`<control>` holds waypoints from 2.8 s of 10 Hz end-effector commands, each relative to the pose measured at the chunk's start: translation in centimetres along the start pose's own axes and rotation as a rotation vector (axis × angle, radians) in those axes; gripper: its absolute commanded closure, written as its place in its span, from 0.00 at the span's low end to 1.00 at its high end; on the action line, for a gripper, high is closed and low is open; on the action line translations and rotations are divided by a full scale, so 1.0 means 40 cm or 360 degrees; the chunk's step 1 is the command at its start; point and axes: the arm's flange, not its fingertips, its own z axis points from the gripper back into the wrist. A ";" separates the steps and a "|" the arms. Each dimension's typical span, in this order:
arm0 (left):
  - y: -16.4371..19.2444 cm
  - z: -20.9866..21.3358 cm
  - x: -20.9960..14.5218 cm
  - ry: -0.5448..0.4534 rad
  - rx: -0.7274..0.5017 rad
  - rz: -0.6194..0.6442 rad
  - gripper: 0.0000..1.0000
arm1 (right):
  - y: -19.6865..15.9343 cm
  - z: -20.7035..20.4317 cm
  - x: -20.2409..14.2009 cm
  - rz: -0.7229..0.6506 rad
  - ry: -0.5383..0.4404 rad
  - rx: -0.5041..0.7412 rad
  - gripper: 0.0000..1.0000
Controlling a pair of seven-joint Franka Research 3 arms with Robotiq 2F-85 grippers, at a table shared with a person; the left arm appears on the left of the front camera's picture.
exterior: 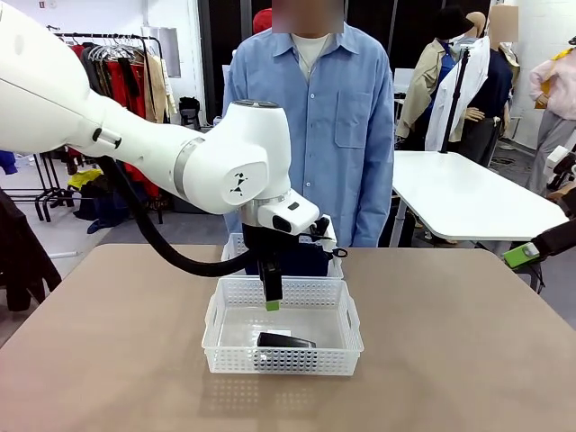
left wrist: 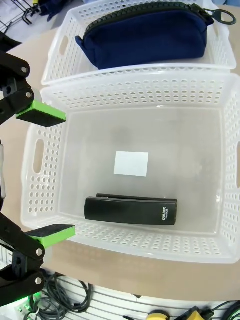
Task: Distribute items into two baskets.
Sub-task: Place the picked Stapler into the Organizing basket as instructed by the person.
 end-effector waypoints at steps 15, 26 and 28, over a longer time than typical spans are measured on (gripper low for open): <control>-0.066 0.226 -0.848 -0.0734 0.0218 0.1107 0.00 | 0.003 -0.001 0.004 0.0001 0.0004 -0.0010 0.00; 0.003 0.274 -1.049 -0.0837 0.0181 0.1495 0.00 | 0.003 -0.001 0.004 0.0001 0.0004 -0.0010 0.00; 0.003 0.274 -1.049 -0.0837 0.0181 0.1495 0.00 | 0.003 -0.001 0.004 0.0001 0.0004 -0.0010 0.00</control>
